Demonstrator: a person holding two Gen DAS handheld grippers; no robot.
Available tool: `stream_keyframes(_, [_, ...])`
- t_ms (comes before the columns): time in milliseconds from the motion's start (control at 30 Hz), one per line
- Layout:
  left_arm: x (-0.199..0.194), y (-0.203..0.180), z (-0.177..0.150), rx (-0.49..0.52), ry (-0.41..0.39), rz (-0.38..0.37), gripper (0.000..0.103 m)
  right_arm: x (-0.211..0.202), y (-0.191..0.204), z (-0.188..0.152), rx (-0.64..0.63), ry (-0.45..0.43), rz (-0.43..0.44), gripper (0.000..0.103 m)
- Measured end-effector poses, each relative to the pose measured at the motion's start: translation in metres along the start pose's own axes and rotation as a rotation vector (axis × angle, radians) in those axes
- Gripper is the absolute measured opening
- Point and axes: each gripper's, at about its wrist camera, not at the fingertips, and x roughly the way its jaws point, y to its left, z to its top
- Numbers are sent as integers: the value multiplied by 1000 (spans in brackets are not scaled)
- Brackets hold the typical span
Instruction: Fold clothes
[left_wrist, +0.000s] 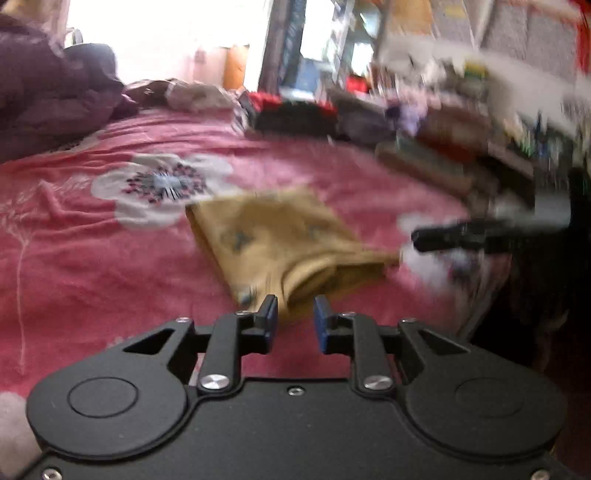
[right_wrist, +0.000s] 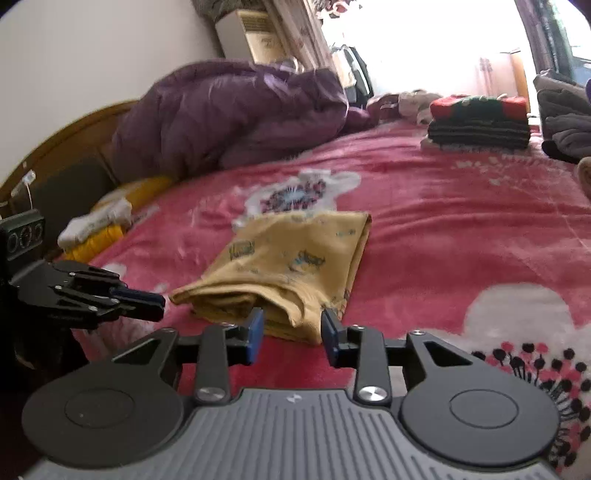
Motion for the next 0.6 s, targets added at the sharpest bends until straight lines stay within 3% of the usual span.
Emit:
stream_keyframes(133, [5, 14, 5, -143, -95, 68, 19, 2, 0, 6, 19, -86, -18, 35])
stream_keyframes(267, [24, 17, 8, -171, -87, 155, 19, 26, 5, 0, -42, -26, -66, 34])
stream_keyframes(333, [44, 15, 4, -133, -1, 166, 19, 40, 7, -5, -78, 13, -91, 34])
stream_keyframes(400, [65, -4, -2, 38, 91, 249, 19, 53, 10, -9, -114, 52, -116, 35])
stream_keyframes(433, [66, -14, -1, 109, 81, 283, 19, 60, 11, -11, -132, 71, -128, 35])
stream_keyframes(500, [61, -22, 9, 159, 70, 291, 19, 59, 20, -11, -178, 85, -143, 35])
stream_keyframes(600, [54, -23, 19, 187, 19, 302, 20, 41, 26, 0, -175, 40, -114, 34])
